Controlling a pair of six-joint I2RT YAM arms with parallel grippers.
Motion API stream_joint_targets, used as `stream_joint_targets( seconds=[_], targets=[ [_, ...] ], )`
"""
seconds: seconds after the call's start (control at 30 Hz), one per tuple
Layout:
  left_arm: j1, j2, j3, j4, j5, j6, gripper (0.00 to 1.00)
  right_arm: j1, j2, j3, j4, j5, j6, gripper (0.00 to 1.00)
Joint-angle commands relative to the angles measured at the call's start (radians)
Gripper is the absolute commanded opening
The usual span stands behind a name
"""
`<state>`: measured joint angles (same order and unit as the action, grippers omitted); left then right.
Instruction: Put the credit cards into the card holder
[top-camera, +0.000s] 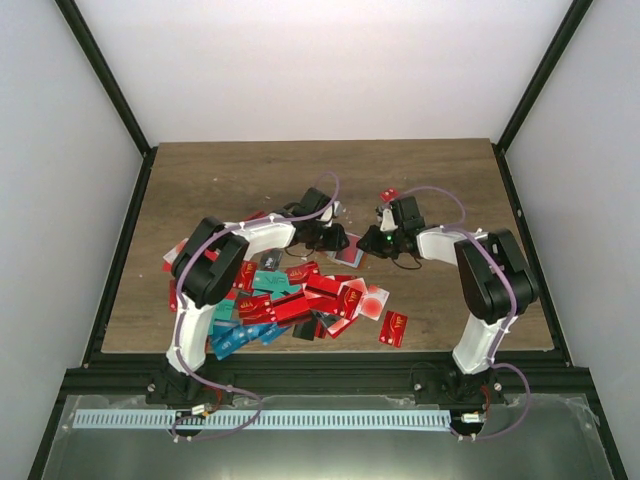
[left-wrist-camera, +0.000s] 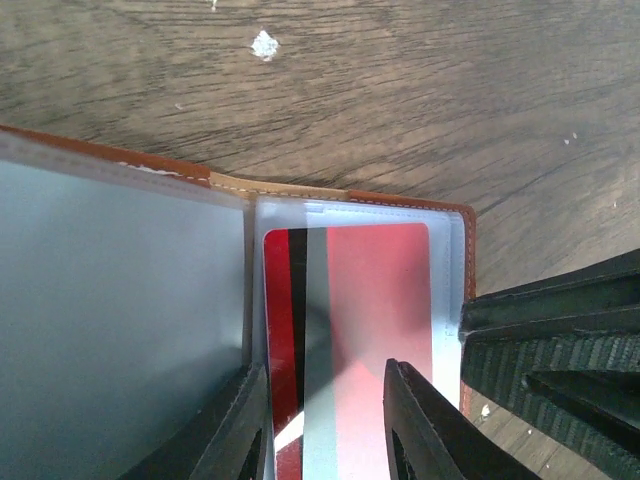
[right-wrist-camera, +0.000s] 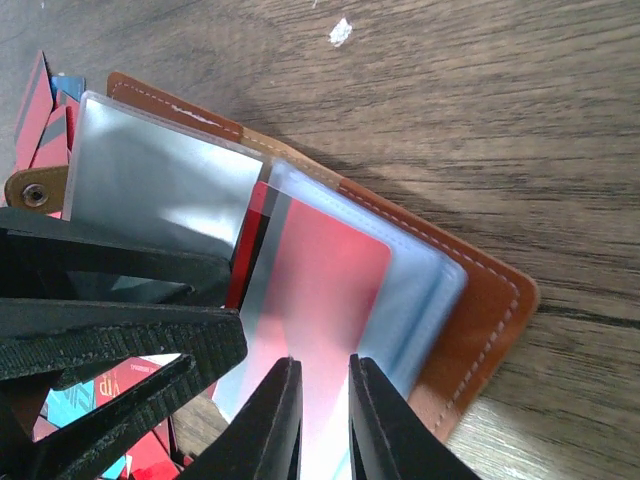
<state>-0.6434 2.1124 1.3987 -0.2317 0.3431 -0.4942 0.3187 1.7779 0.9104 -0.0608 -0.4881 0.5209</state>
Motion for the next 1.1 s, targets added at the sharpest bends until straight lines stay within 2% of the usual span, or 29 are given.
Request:
stream_joint_targets(
  seconds=[0.0,0.23,0.57,0.93,1.07],
  targets=[
    [-0.007,0.023,0.007,0.020,0.039,-0.011,0.34,0.009,0.018,0.044,0.016,-0.017,0.010,0.16],
    [-0.006,0.032,0.005,0.022,0.047,-0.015,0.31,0.009,0.012,0.043,0.003,-0.010,0.009,0.16],
    [-0.014,-0.057,-0.009,0.004,-0.045,0.019,0.27,0.008,-0.061,0.009,-0.029,0.041,0.003,0.17],
    [-0.022,-0.028,0.017,-0.007,-0.041,0.031,0.10,0.009,-0.069,-0.007,-0.027,0.045,0.002,0.17],
    [-0.024,-0.012,0.026,-0.010,-0.044,0.031,0.07,0.009,-0.069,-0.007,-0.029,0.048,0.001,0.17]
  ],
)
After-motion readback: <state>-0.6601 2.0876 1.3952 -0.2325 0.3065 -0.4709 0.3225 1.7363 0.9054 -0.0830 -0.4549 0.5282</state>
